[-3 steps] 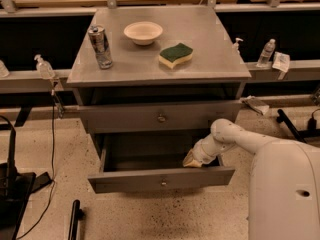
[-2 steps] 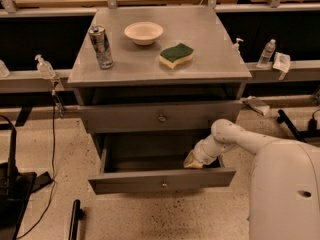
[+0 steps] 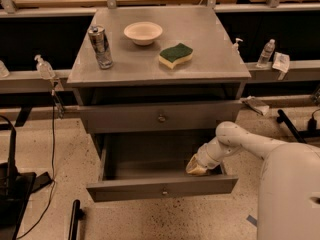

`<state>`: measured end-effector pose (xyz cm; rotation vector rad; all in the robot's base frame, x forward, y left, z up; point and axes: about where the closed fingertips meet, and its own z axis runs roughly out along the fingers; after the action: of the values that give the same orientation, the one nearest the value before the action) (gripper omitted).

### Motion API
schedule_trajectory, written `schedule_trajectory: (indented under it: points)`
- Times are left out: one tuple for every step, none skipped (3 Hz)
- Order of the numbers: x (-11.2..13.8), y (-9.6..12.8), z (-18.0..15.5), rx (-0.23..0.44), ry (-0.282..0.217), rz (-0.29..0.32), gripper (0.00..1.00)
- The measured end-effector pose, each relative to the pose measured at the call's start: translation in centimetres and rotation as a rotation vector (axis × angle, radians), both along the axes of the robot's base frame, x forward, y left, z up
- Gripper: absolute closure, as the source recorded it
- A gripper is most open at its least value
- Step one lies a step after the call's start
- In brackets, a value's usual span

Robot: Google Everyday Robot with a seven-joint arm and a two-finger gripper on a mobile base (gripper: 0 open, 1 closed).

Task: Open middle drawer

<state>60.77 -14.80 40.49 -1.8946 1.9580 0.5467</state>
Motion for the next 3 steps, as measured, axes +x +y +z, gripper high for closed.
schedule_trajectory:
  points:
    - [-3.2, 0.3, 1.3, 0.03, 0.028, 0.05, 1.0]
    - [-5.1, 1.1, 2.8, 0.07, 0.008, 0.082, 1.0]
    - [-4.2, 2.0, 3.2, 0.084, -0.049, 0.072, 1.0]
